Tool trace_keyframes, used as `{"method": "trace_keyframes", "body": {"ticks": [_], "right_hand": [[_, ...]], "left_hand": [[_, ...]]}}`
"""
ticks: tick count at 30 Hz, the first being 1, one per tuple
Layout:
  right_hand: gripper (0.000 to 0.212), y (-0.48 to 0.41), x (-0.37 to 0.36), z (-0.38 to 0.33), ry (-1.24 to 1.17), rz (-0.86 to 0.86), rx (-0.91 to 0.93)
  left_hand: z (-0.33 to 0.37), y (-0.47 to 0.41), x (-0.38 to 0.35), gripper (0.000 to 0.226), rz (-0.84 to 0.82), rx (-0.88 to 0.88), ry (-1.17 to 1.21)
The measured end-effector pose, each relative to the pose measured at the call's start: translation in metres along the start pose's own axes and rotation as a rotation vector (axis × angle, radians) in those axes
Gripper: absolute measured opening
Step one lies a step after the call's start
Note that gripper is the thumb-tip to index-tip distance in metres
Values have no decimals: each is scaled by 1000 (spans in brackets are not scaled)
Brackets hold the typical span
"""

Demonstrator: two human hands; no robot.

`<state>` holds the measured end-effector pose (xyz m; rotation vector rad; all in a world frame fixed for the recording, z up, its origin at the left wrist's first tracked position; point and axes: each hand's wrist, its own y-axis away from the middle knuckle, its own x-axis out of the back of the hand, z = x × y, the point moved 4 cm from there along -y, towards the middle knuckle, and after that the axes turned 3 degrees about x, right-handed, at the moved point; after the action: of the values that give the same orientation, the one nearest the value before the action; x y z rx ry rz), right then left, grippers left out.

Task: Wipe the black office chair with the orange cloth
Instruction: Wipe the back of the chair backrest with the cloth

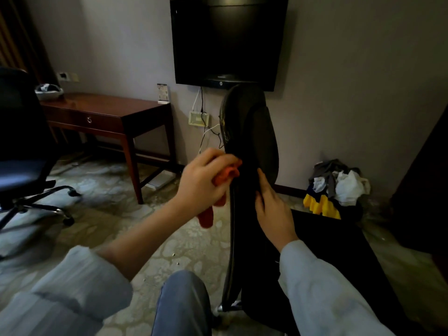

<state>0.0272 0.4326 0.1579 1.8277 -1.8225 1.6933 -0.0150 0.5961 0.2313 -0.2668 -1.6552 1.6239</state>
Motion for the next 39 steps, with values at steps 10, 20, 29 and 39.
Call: {"method": "trace_keyframes", "body": {"ticks": [10, 20, 29, 39], "right_hand": [[77, -49, 29, -65, -272, 5, 112], [75, -63, 19, -59, -169, 60, 119], [75, -67, 12, -56, -135, 126, 145], [69, -68, 10, -54, -142, 254, 192]], "left_hand": [[-13, -41, 19, 18, 225, 427, 476], [-15, -53, 19, 16, 96, 132, 227], [-23, -61, 24, 16, 38, 201, 262], [-27, -83, 27, 18, 60, 161, 159]]}}
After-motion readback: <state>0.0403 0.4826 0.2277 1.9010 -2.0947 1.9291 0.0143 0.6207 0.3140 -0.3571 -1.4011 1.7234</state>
